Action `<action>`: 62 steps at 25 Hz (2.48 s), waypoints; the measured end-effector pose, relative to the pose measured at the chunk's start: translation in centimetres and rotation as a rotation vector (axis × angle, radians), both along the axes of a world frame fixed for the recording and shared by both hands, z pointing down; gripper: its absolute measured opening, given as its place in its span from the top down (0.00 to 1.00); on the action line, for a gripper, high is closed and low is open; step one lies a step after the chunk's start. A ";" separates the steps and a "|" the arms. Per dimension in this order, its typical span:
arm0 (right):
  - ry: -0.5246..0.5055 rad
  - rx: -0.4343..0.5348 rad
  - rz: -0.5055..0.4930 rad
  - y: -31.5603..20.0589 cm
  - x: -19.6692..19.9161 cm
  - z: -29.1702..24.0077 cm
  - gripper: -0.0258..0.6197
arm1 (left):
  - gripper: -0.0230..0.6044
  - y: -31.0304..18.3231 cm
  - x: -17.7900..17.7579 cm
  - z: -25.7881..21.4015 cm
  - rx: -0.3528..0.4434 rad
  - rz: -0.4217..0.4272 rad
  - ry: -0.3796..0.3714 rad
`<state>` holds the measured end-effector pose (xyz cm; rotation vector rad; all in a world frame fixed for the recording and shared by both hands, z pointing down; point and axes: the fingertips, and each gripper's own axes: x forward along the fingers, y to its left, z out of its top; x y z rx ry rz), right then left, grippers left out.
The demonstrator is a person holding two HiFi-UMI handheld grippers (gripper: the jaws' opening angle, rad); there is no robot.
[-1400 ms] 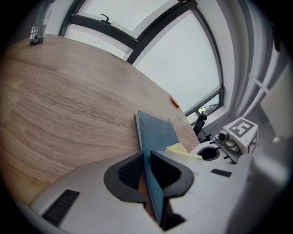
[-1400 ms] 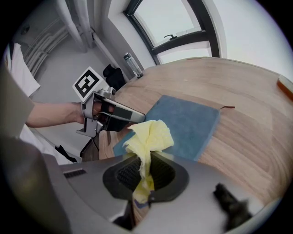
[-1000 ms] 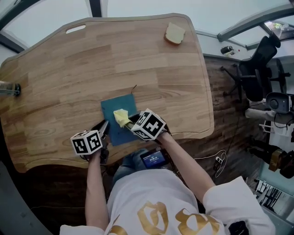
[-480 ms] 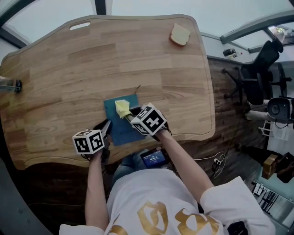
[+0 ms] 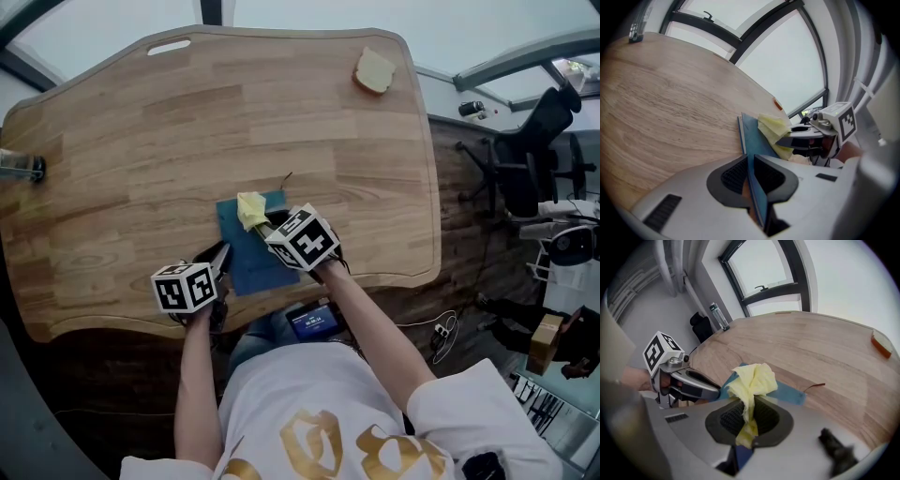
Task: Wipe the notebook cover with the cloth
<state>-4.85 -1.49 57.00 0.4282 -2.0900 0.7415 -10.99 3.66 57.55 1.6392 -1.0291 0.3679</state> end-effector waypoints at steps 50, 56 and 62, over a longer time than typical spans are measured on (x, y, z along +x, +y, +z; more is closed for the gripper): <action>-0.058 -0.142 -0.174 9.8 -2.1 0.0 0.90 | 0.88 0.0 -0.1 0.1 0.005 -0.016 0.000; -0.067 -0.194 -0.191 11.0 -1.7 -0.1 0.90 | 0.88 0.0 -0.2 0.1 0.000 -0.016 -0.001; -0.071 -0.216 -0.209 11.8 -0.8 -0.1 0.90 | 0.88 0.0 -0.2 0.2 -0.002 -0.013 0.001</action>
